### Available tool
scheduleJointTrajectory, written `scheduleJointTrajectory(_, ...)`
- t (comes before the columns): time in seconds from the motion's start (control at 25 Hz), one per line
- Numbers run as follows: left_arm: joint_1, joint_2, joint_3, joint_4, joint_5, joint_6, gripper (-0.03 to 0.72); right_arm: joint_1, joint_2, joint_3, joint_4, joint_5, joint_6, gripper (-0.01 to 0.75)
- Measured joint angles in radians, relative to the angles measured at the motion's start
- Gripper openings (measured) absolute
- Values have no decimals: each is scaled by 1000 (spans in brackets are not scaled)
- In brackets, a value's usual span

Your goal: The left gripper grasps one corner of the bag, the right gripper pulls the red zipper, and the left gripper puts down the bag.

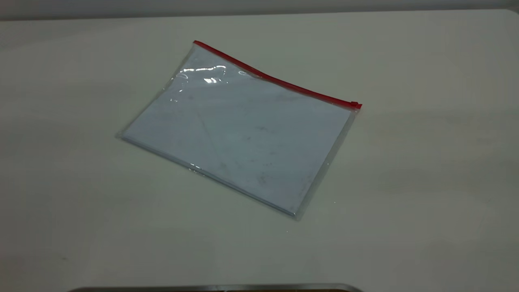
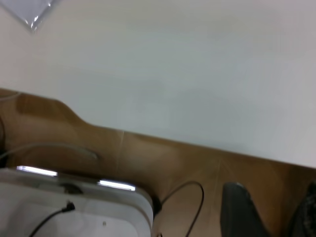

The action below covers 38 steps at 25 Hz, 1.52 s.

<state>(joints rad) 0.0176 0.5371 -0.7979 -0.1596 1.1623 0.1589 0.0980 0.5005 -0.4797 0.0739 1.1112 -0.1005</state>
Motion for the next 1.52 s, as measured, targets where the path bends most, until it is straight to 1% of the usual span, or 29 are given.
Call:
scheduleJointTrajectory(0.24,0,-111,154,27,0,-9,428,0,-75,2,-3,0,3,355)
scheduleJointTrajectory(0.36,0,-164,215,62,0,-15,428,0,-94,5,-3,0,4,355)
scheduleJointTrajectory(0.56,0,-257,302,66,-14,-19,428,0,-96,6,-3,0,6,355)
scheduleJointTrajectory(0.88,0,-360,310,72,-27,-22,428,0,-113,6,-3,0,7,355)
scheduleJointTrajectory(1.0,0,-376,310,72,-28,-23,428,-39,-180,6,-1,0,7,355)
scheduleJointTrajectory(1.2,0,-389,310,72,-28,-23,428,-120,-415,6,-1,3,7,355)
scheduleJointTrajectory(1.32,0,-397,310,72,-28,-26,428,-129,-513,4,0,16,7,355)
scheduleJointTrajectory(1.52,32,-474,310,73,-28,-26,428,-129,-516,2,0,23,7,355)
